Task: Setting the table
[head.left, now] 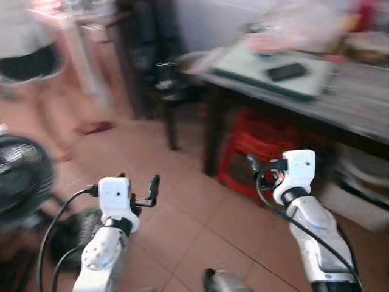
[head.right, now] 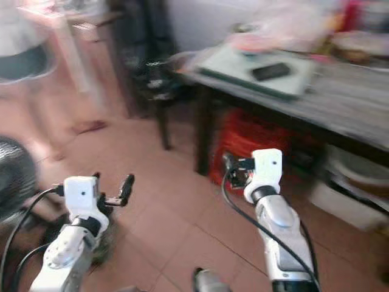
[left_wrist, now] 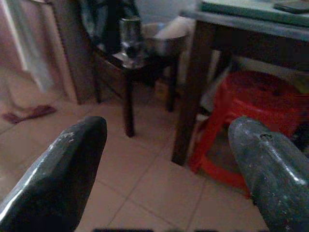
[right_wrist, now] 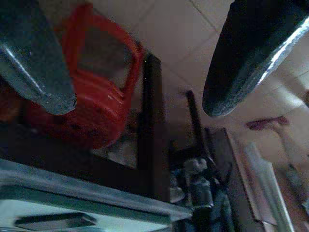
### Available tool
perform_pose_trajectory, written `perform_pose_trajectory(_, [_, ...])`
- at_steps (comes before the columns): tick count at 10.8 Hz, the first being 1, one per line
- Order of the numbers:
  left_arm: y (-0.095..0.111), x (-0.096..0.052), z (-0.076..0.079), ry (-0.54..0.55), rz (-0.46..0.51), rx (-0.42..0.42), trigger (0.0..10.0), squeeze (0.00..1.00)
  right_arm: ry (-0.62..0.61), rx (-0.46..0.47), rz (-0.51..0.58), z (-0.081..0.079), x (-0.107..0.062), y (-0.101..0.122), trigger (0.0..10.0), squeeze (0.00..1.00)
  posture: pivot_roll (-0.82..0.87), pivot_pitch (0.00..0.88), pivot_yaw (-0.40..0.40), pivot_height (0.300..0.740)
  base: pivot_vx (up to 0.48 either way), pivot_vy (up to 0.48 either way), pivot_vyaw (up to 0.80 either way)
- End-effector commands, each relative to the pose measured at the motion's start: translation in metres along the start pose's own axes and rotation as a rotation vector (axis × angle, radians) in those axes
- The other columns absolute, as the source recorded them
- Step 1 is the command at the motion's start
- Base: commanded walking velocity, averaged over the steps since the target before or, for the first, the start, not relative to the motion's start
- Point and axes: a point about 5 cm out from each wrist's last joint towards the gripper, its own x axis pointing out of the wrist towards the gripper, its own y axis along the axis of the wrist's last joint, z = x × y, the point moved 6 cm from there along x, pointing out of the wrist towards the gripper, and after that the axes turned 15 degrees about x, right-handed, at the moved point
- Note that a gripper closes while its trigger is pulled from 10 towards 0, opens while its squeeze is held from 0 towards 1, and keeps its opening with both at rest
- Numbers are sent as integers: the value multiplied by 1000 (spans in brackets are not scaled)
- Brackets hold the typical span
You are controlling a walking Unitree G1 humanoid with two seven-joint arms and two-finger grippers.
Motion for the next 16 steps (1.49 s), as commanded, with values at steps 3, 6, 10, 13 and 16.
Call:
perform_pose_trajectory(3, [-7,3,-8,40,-15,20,10000,0,-5,10,-16,-1,-3,-6,10000,0,17,49,42,740,0,0,-800])
perform_pose_trajectory(6, [15,15,3,12,63,41,10000,0,34,19,26,-14,11,6,10000,0,27,49,49,740,0,0,-800])
perform_pose_trajectory(10, [22,19,-9,61,82,26,10000,0,76,-14,71,-21,23,23,10000,0,12,80,41,740,0,0,-800])
perform_pose_trajectory(13, [19,13,-5,45,74,14,10000,0,60,-61,48,-18,12,9,10000,0,21,92,33,740,304,-91,0])
perform_pose_trajectory(16, [19,10,-4,21,74,25,10000,0,70,-113,41,-23,13,6,10000,0,26,100,39,740,415,-85,0])
